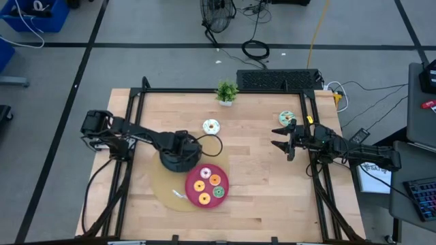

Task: Pick & Place donuts
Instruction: Put the large black donut into the black plate, then put the large blue donut into the black plate

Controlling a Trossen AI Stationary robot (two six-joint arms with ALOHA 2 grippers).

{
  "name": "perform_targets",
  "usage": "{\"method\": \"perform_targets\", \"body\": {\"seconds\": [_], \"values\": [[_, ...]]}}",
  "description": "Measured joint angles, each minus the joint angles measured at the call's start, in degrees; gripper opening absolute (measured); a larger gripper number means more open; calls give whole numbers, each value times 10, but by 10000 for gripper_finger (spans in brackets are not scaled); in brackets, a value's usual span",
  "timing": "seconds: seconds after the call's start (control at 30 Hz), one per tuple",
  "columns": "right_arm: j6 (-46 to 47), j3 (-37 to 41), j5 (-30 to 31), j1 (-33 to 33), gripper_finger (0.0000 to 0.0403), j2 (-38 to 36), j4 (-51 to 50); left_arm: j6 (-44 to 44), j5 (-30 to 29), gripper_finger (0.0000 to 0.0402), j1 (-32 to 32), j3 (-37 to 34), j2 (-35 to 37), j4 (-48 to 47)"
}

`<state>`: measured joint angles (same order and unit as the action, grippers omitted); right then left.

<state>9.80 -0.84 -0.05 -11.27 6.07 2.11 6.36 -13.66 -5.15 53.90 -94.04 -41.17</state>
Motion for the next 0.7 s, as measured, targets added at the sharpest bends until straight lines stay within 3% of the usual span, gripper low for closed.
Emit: {"method": "perform_targets", "body": {"seconds": [0.27, 0.47, 0.7], "values": [[0, 0, 0, 0, 247, 0, 0, 0, -36, 170, -18, 0, 0, 8], [0, 0, 0, 0, 247, 0, 0, 4, -15, 210, -20, 3, 0, 5], [0, 0, 0, 0, 247, 0, 0, -2, -14, 229, -20, 45, 0, -23]]}}
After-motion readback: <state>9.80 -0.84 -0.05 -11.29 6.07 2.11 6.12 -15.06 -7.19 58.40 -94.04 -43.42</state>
